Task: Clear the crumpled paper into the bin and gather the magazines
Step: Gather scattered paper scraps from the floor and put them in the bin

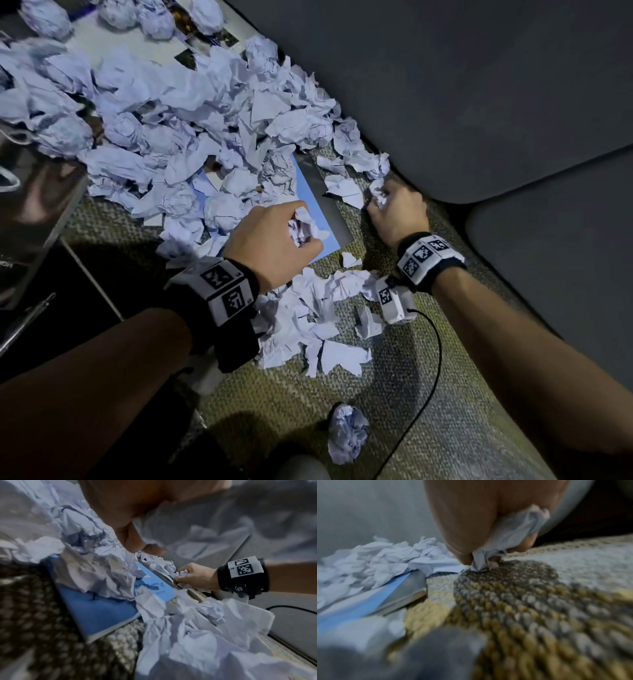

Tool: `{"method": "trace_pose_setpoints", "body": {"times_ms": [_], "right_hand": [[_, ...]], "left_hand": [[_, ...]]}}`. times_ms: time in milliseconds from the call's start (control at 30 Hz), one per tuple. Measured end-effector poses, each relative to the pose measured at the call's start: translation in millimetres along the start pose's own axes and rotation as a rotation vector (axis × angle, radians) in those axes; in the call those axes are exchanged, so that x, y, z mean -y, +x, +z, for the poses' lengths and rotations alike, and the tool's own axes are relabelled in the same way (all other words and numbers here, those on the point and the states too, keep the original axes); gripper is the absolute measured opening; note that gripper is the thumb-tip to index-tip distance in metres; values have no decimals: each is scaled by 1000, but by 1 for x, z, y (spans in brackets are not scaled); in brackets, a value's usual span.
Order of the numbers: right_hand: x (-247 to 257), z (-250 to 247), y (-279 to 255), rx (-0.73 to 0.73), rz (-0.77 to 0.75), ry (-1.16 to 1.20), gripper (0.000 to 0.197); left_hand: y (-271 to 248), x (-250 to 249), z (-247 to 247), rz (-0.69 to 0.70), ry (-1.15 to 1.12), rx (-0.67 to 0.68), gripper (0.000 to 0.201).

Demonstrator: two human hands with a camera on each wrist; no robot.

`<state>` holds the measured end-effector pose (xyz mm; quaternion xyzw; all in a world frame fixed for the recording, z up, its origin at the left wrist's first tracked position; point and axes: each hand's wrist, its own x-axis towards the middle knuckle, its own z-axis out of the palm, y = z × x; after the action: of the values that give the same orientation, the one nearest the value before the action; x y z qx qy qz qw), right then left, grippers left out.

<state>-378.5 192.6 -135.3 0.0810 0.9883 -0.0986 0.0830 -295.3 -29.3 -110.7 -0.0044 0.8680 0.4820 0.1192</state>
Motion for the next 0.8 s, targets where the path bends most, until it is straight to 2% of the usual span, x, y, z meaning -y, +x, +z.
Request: {"method": "trace_pose_setpoints", "body": {"times_ms": [133, 200, 267, 333, 400, 533, 633, 700, 800], "right_hand": [[0, -24, -3, -181, -119, 128, 31], [5, -32, 3, -226, -143, 127, 27], [11, -30, 19, -157, -147, 76, 34], [16, -21, 36, 62, -134, -65, 54], [19, -11, 44, 202, -118, -207, 58], [24, -11, 46, 132, -159, -189, 38], [22, -23, 22, 66, -221, -42, 39], [19, -33, -12, 31, -237, 71, 34], [1, -38, -78, 135, -153, 177, 21]], "left_hand": [[-5, -2, -6, -19, -2, -4, 22], [-5, -2, -6, -20, -10, 7, 22], [-4, -2, -4, -24, -2, 12, 26], [-3, -2, -3, -19, -9, 4, 25], [-3, -2, -3, -18, -13, 3, 23], [-4, 0, -11, -33, -31, 2, 20], [-6, 1, -17, -62, -76, -56, 28], [-8, 1, -22, -54, -84, -82, 24], [-9, -2, -24, -54, 80, 37, 18]]}}
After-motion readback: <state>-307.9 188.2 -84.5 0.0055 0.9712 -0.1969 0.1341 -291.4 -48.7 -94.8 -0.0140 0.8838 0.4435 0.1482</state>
